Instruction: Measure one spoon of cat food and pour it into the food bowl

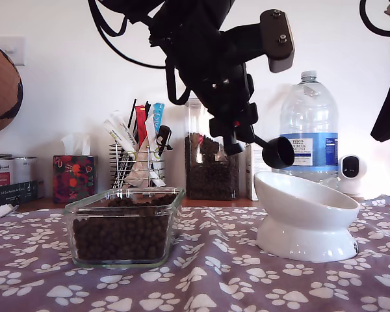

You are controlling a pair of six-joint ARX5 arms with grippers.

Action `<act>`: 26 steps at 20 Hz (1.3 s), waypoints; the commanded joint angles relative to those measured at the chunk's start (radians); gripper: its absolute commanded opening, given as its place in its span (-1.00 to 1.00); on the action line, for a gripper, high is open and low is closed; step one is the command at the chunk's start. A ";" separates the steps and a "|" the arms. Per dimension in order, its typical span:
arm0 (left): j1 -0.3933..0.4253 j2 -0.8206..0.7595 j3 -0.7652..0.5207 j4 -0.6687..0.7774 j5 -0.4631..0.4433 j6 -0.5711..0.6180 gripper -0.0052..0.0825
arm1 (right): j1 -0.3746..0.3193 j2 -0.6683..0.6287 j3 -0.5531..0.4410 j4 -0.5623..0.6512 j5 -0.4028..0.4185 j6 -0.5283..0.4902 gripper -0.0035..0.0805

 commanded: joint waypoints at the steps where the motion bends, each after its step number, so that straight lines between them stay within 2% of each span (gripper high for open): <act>1: 0.007 -0.062 0.006 -0.017 0.003 -0.153 -0.92 | 0.002 0.004 0.011 0.010 0.001 -0.006 -0.94; 7: 0.058 -0.187 0.006 -0.154 0.040 -0.594 -0.92 | 0.002 0.004 0.011 0.009 0.002 -0.006 -0.94; 9: 0.092 -0.222 0.006 -0.225 0.105 -0.739 -0.92 | 0.002 0.004 0.011 0.009 0.002 -0.006 -0.94; 11: 0.127 -0.245 0.006 -0.267 0.175 -0.835 -0.93 | 0.002 0.004 0.011 0.010 0.002 -0.006 -0.94; 16: 0.183 -0.291 0.000 -0.309 0.225 -0.872 -0.93 | 0.002 0.004 0.011 0.010 0.002 -0.007 -0.94; 19: 0.200 -0.331 -0.062 -0.288 0.241 -0.880 -0.93 | 0.002 0.004 0.011 0.010 0.002 -0.007 -0.94; 26: 0.221 -0.528 -0.428 0.050 0.237 -0.972 -0.93 | 0.002 0.004 0.011 0.009 0.002 -0.008 -0.94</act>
